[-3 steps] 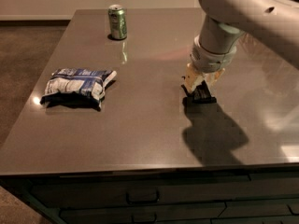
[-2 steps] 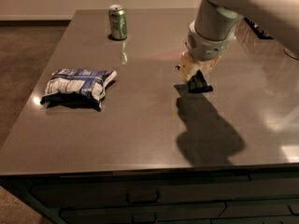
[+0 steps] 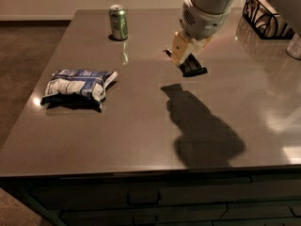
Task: Pick rxbar chocolate
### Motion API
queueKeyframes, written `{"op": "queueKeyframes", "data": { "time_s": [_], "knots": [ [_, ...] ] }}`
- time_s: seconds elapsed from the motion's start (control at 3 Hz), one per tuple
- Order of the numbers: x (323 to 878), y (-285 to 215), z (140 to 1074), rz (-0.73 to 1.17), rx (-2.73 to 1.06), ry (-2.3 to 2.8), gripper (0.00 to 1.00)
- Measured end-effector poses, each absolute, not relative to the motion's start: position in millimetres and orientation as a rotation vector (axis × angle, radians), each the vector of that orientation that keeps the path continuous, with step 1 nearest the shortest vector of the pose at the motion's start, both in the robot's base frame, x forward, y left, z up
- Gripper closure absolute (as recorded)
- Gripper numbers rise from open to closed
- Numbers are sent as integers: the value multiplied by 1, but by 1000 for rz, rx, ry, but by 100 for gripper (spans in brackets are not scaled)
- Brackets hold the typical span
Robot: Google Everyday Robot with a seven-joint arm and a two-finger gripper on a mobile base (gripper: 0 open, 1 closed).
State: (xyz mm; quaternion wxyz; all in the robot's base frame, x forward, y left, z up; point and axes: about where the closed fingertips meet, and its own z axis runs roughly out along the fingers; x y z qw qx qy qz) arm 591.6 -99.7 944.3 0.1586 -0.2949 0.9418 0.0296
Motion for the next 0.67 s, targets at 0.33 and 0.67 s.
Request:
{"op": "queueKeyframes", "data": {
  "time_s": [0.33, 0.67],
  "knots": [
    [594, -93, 964, 104, -932, 2659, 100],
    [595, -92, 968, 105, -940, 2651, 100]
  ]
}}
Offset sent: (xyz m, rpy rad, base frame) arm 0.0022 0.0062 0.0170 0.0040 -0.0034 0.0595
